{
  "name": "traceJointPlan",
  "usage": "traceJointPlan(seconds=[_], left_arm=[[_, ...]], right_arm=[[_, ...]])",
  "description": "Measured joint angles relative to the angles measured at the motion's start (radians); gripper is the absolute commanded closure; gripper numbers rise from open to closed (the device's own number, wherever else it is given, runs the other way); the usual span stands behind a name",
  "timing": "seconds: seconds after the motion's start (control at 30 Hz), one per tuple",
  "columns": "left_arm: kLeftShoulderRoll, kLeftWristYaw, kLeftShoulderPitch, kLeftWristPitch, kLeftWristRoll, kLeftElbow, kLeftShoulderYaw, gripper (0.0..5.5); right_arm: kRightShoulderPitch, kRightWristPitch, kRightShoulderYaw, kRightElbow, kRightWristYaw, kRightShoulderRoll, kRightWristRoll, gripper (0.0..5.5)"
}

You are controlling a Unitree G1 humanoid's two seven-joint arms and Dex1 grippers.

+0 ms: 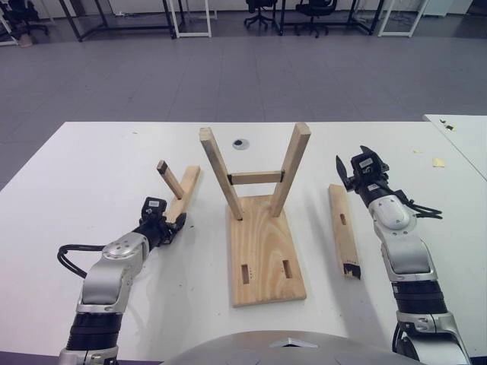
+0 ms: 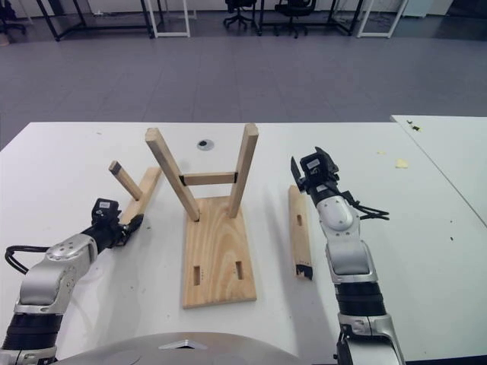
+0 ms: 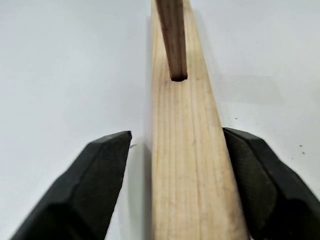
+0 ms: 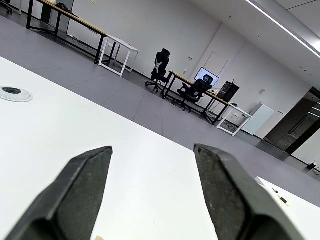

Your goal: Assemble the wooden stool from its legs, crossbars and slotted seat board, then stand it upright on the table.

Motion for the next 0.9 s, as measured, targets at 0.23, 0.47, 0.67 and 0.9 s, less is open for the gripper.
traceJointPlan(seconds=[0.23, 0.47, 0.67, 0.9], left_arm=[[0.009, -0.039, 0.009, 0.002, 0.005, -0.009, -0.009, 3.46], [0.028, -0.084, -0.219, -0.069, -0.132, -0.029, 0.198, 3.46], [0.097, -0.193, -0.633, -0.048, -0.245, -0.116, 0.142, 3.46], [0.053, -0.242, -0.751, -0.008, -0.308, -0.231, -0.019, 3.46]], right_arm=[[-0.001, 0.000, 0.002, 0.006, -0.004, 0.000, -0.011, 2.47], [-0.187, 0.218, -0.234, -0.074, 0.066, 0.029, 0.383, 2.47], [-0.717, 0.593, -0.395, -0.119, -0.089, 0.151, 1.084, 2.47], [-0.831, 0.693, -0.396, 0.009, -0.299, 0.270, 1.393, 2.47]])
